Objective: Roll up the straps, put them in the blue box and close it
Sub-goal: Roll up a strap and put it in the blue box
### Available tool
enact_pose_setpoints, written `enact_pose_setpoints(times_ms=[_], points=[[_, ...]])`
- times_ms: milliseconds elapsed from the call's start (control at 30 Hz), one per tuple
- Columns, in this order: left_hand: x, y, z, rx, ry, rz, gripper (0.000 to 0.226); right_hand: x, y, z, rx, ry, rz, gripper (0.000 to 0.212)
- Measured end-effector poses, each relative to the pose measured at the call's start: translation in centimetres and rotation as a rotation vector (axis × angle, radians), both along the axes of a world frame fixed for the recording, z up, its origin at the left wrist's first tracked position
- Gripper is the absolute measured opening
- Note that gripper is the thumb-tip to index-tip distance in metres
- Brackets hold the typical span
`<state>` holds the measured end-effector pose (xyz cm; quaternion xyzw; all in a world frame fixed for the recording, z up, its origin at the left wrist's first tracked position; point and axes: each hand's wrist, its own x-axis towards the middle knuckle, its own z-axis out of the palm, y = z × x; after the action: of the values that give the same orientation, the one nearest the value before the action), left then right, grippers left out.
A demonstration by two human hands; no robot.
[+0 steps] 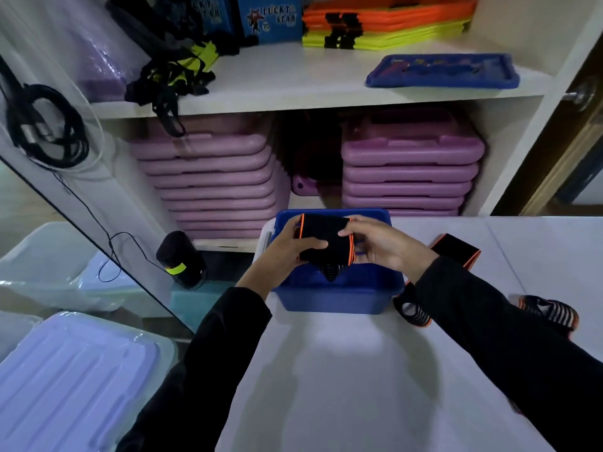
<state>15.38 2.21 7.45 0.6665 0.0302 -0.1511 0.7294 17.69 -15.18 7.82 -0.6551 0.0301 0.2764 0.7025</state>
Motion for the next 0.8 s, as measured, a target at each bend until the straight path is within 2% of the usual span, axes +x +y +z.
enact_pose_setpoints(times_ms=[67,167,300,367,467,633,733,800], points=[[1.1,0.5,-1.0,0.051,0.003,0.078,0.047,1.0,0.7,-1.1,-0.016,0.051,-0.022,0.014],[2.5,1.2,-2.0,0.238,-0.070,0.316,0.027,2.4,1.5,-2.9,-0.069,0.123,-0.037,0.016],[3.6,2.8,-3.9,0.604,-0.097,0.499,0.029,3.5,2.5,-4.8,-0.189,0.171,-0.022,0.017],[3.7,3.3,-4.9,0.690,-0.090,0.513,0.029,4.0,3.2,-5.5,-0.238,0.187,0.019,0.015],[3.5,3.5,-5.7,0.655,-0.034,0.549,0.040,4.7,4.2,-6.3,-0.291,0.220,0.094,0.014],[3.4,3.5,-6.2,0.663,-0.090,0.564,0.043,4.8,5.5,-7.5,-0.363,0.231,0.213,0.009],[3.2,3.5,-6.7,0.671,-0.130,0.562,0.040,4.7,5.9,-8.8,-0.439,0.175,0.306,0.036],[3.3,3.6,-7.1,0.675,-0.154,0.561,0.039,4.7,6.1,-9.7,-0.583,0.090,0.444,0.046]])
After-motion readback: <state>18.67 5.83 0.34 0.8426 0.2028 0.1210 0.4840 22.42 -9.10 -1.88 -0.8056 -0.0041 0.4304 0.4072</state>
